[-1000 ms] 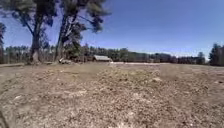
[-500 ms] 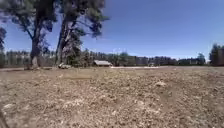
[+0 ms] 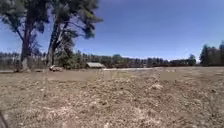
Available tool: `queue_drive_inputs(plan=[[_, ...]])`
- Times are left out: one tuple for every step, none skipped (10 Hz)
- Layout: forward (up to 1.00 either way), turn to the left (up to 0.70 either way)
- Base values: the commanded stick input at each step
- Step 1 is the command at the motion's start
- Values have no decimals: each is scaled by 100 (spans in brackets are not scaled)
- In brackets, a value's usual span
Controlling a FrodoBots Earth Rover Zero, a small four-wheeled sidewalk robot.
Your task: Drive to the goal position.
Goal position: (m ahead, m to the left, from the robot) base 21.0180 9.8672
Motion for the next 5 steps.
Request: queue_drive_inputs(plan=[[70, 1], [70, 0], [70, 0], [70, 0], [70, 0]])
